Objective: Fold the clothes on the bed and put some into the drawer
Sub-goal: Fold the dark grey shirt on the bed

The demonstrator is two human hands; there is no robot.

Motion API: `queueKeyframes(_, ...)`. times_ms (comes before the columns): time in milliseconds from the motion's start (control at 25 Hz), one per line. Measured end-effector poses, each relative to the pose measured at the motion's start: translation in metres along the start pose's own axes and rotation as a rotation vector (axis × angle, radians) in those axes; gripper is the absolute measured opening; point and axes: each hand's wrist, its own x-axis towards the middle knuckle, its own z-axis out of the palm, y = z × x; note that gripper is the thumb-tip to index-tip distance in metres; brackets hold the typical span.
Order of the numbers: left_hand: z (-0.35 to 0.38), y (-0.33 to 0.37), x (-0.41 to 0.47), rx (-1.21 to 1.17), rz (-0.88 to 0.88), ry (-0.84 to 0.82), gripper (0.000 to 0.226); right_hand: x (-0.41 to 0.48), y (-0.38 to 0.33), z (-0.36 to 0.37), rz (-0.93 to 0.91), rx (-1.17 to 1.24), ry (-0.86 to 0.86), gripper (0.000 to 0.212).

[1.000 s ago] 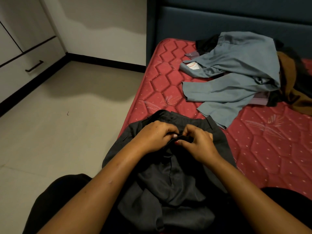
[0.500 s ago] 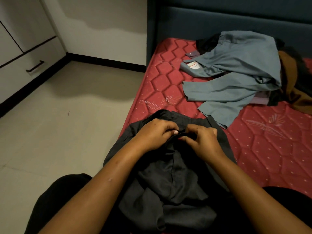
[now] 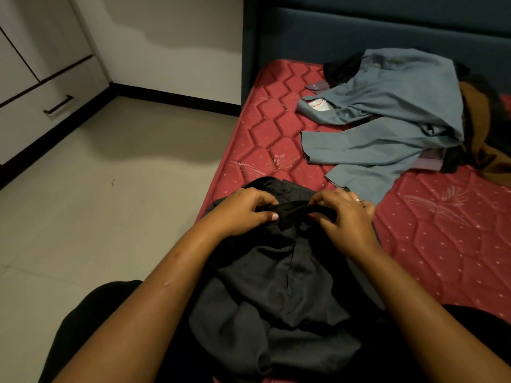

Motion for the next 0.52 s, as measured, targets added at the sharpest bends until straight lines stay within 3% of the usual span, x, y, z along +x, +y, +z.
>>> queueKeyframes(160, 0.006, 0.001, 0.002, -0.122, 0.002, 0.038, 0.012, -0.001, -0.007, 0.004, -0.209, 0.063, -0.12, 0.02)
queueKeyframes(360, 0.013, -0.002, 0.003, -0.282, -0.024, -0.047, 0.031, 0.001, -0.008, 0.007, -0.229, 0.127, -0.026, 0.012)
queueKeyframes(520, 0.013, -0.001, 0.005, -0.254, -0.067, -0.015, 0.021, 0.002, -0.008, 0.013, -0.307, 0.195, -0.051, 0.012)
